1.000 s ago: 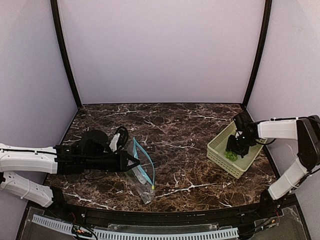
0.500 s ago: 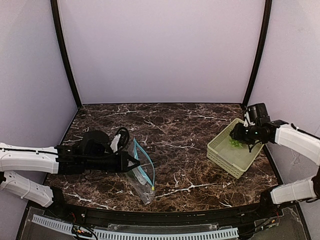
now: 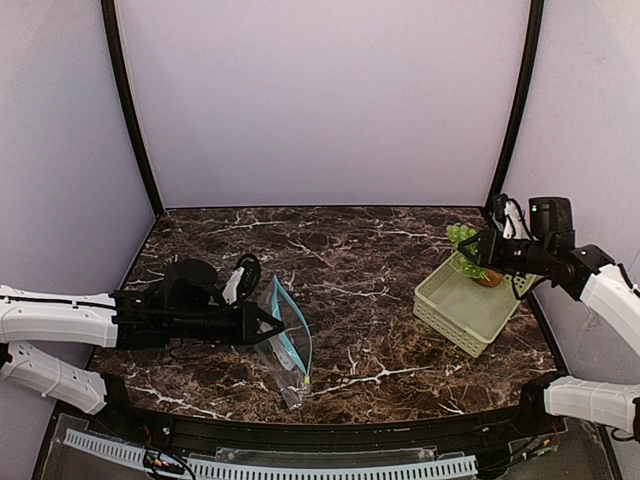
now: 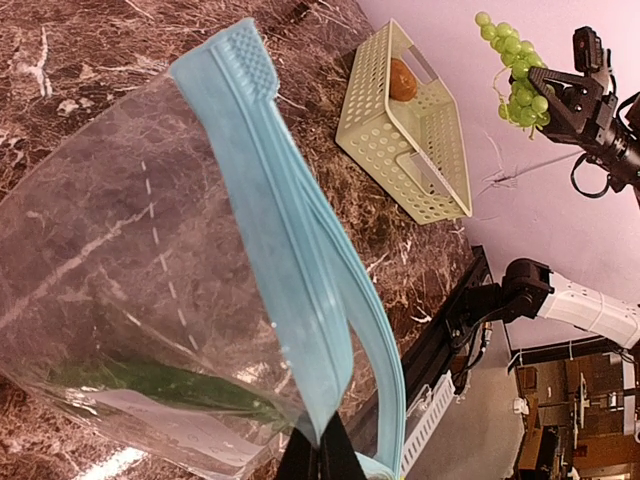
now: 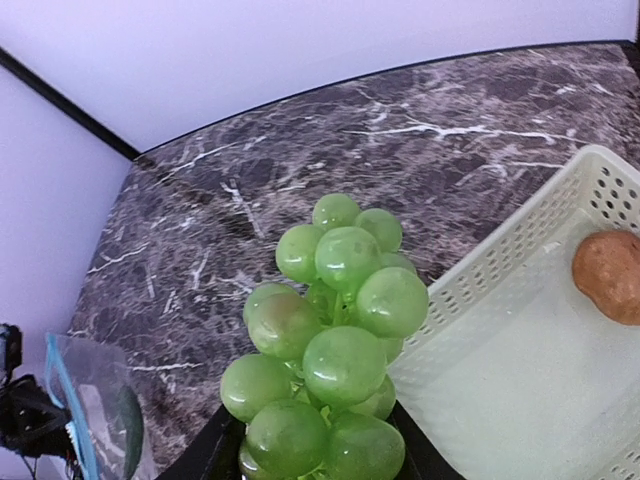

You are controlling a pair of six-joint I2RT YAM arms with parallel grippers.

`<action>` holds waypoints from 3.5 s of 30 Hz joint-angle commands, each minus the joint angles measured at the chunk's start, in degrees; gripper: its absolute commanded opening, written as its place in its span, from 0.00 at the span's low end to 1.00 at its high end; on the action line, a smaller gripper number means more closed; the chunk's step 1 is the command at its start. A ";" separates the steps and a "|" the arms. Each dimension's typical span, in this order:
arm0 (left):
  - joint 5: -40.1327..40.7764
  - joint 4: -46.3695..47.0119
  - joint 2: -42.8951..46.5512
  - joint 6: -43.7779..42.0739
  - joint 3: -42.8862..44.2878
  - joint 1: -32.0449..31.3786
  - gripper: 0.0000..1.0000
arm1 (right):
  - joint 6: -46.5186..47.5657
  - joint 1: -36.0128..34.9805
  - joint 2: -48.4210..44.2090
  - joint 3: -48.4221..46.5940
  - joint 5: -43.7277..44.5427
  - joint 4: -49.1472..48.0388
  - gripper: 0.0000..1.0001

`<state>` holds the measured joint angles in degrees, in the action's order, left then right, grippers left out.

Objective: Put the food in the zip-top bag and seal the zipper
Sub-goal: Place the fake fruit in the zipper food storage bag.

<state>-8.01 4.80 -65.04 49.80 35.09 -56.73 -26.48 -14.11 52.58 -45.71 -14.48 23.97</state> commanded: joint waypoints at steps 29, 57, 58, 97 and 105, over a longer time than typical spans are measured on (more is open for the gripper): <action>-6.81 10.29 -11.25 0.03 4.04 0.37 0.01 | -11.61 -43.14 14.96 -10.52 -10.84 -9.05 0.41; -12.02 10.69 -12.73 -3.04 5.27 0.24 0.01 | -27.76 -46.49 33.93 -18.48 -2.58 -7.25 0.39; -12.53 11.16 -13.05 -3.06 5.32 0.13 0.01 | -27.97 -46.52 34.59 -19.13 -2.23 -7.29 0.39; -13.37 15.14 -13.74 -3.68 5.77 -0.76 0.01 | -29.01 -49.26 40.62 -10.51 4.30 -18.25 0.32; -15.71 15.36 -13.82 -3.46 5.88 -0.83 0.01 | -30.36 -49.16 44.76 -16.74 8.76 -18.48 0.29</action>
<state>-21.80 18.52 -79.07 46.30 40.38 -57.41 -55.94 -62.74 95.59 -58.74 -8.91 8.14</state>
